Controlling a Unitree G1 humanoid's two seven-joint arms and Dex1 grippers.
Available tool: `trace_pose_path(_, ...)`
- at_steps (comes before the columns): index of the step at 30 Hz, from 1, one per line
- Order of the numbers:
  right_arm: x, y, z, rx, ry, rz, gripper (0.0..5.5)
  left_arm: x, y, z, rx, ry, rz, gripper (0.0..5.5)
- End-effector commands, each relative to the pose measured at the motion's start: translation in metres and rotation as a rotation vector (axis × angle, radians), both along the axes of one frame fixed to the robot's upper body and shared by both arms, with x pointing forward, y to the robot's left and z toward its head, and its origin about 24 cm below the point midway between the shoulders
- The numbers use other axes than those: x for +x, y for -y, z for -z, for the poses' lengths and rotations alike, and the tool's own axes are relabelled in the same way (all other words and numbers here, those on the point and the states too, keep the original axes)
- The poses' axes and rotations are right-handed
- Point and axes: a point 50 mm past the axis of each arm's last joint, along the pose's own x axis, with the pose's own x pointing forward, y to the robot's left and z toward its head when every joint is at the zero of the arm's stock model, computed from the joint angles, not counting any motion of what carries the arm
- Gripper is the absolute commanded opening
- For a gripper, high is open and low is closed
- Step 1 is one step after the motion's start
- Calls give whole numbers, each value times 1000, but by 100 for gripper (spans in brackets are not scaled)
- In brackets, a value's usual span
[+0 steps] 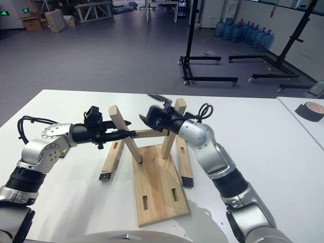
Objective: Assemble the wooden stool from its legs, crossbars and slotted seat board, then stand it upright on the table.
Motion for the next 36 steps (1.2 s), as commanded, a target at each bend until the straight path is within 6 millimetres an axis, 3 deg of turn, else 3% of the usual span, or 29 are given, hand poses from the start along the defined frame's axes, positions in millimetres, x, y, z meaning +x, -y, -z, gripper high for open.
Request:
trace_pose_path(1,-36,30,94,-506,-348,-140,382,-58,9,119,316,-491,21,202)
trace_pose_path(4,-45,48,100,-597,-436,-167,382,-61,20,122,273,-491,13,202)
trace_pose_path(8,-45,42,98,-585,-398,-186,382,-65,26,132,283,-520,-26,202)
trace_pose_path(15,-46,34,98,-543,-362,-178,382,-45,15,106,169,-466,-132,202)
trace_pose_path(16,-45,33,98,-536,-352,-168,382,-44,13,104,167,-456,-140,239)
trace_pose_path(22,-34,41,97,-572,-286,-115,382,-47,12,98,182,-420,-137,346)
trace_pose_path(25,-33,39,94,-560,-273,-119,382,-43,6,85,150,-368,-185,388)
trace_pose_path(27,-33,38,91,-543,-257,-117,382,-41,0,75,115,-329,-216,388)
trace_pose_path(33,-24,32,55,-400,-128,-94,382,-36,-17,34,-45,-199,-343,388)
trace_pose_path(36,-19,26,17,-254,-9,-95,382,-40,-23,11,-167,-168,-320,388)
